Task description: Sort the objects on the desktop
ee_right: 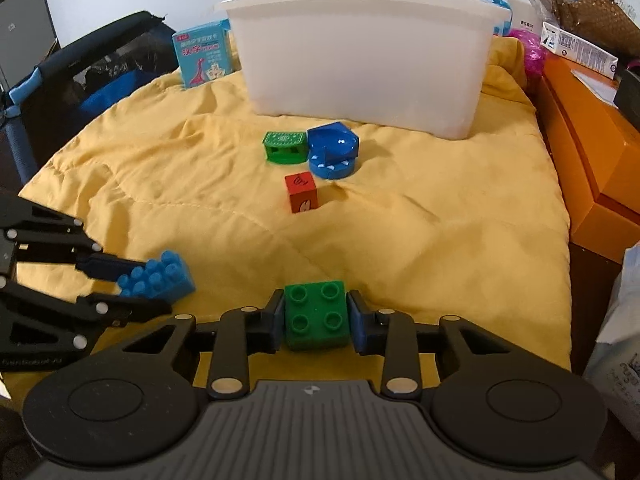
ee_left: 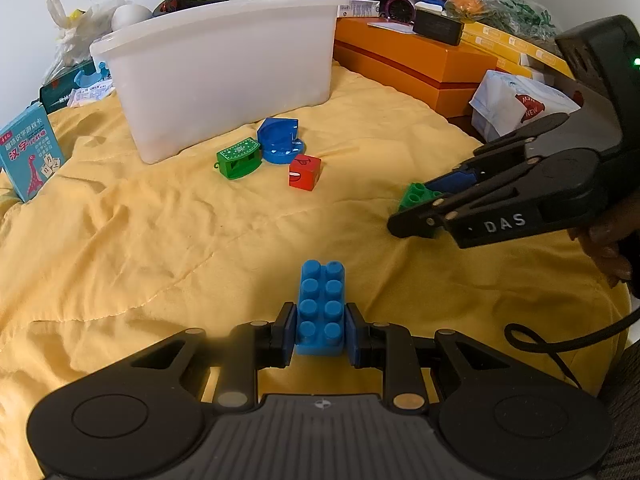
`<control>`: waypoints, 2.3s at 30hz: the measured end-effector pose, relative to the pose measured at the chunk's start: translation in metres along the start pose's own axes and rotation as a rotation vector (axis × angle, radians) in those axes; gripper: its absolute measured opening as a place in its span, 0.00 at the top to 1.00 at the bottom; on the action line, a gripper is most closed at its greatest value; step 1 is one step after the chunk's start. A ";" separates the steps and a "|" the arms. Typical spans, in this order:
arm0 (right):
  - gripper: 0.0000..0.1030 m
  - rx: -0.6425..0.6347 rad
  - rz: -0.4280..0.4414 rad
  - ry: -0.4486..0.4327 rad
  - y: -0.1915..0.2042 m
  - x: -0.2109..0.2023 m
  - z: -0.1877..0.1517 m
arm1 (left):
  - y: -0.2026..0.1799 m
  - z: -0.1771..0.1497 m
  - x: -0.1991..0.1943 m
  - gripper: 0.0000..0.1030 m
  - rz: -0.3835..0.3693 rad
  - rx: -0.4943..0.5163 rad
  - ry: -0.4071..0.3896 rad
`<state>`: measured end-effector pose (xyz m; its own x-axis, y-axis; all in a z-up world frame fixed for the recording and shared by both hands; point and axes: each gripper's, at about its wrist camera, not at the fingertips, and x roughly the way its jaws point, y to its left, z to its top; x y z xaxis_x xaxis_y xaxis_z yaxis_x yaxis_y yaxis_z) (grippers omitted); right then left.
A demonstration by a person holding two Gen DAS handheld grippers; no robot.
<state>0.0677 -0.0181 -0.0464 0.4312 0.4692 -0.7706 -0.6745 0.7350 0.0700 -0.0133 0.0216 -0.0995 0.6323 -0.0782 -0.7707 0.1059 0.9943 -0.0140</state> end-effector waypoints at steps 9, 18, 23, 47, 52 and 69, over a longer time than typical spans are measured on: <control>0.67 -0.104 -0.011 0.014 0.019 -0.034 -0.009 | -0.001 0.011 -0.018 0.74 0.030 0.023 -0.053; 0.67 -0.101 -0.076 -0.178 0.013 -0.074 0.042 | 0.010 0.059 -0.054 0.74 0.049 0.009 -0.215; 0.67 -0.112 -0.151 -0.295 -0.003 -0.078 0.078 | 0.028 0.098 -0.062 0.74 0.091 0.011 -0.295; 0.48 -0.091 -0.222 -0.414 -0.033 -0.022 0.148 | 0.100 0.172 -0.011 0.51 0.259 -0.039 -0.340; 0.48 -0.136 -0.185 -0.328 -0.025 -0.024 0.110 | 0.057 0.135 -0.014 0.51 0.216 0.297 -0.302; 0.40 -0.009 -0.147 -0.117 -0.006 -0.018 0.039 | 0.053 0.103 0.075 0.68 0.051 0.407 -0.024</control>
<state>0.0874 -0.0119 -0.0078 0.5922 0.4109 -0.6931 -0.6041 0.7957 -0.0444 0.1183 0.0607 -0.0924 0.6619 -0.0364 -0.7487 0.3660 0.8874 0.2804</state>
